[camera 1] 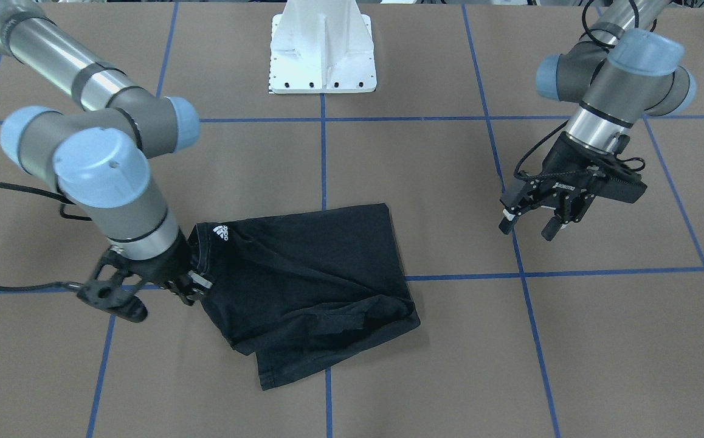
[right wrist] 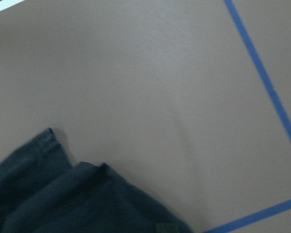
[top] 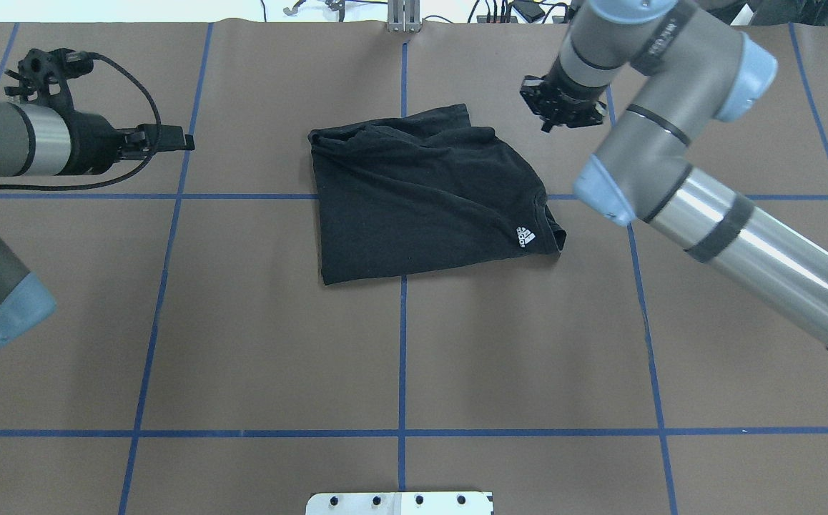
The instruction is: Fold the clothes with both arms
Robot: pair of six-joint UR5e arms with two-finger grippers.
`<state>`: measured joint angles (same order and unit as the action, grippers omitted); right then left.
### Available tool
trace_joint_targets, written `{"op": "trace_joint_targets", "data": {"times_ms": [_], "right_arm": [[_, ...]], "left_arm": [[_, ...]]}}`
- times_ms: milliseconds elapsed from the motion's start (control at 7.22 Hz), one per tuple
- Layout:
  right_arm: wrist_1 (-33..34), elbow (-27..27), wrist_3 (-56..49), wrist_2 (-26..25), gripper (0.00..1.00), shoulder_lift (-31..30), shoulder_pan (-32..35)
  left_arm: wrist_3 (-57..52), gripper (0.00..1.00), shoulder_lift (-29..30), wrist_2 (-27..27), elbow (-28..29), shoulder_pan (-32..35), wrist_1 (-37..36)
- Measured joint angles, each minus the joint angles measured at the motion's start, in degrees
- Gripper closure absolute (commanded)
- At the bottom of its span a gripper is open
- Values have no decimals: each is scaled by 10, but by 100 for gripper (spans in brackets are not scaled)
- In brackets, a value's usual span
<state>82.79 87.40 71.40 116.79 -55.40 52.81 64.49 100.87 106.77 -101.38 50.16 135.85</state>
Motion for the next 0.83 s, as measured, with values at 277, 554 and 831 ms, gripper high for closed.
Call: {"op": "trace_joint_targets", "data": {"times_ms": [277, 554, 831], "right_arm": [[8, 110, -142, 50, 0, -157, 71], [10, 162, -298, 65, 0, -275, 143], [13, 169, -459, 80, 0, -341, 218]], "left_arm": [[-124, 0, -58, 41, -23, 27, 5], [-265, 0, -101, 128, -24, 103, 5], [-405, 0, -127, 204, -11, 191, -1]]}}
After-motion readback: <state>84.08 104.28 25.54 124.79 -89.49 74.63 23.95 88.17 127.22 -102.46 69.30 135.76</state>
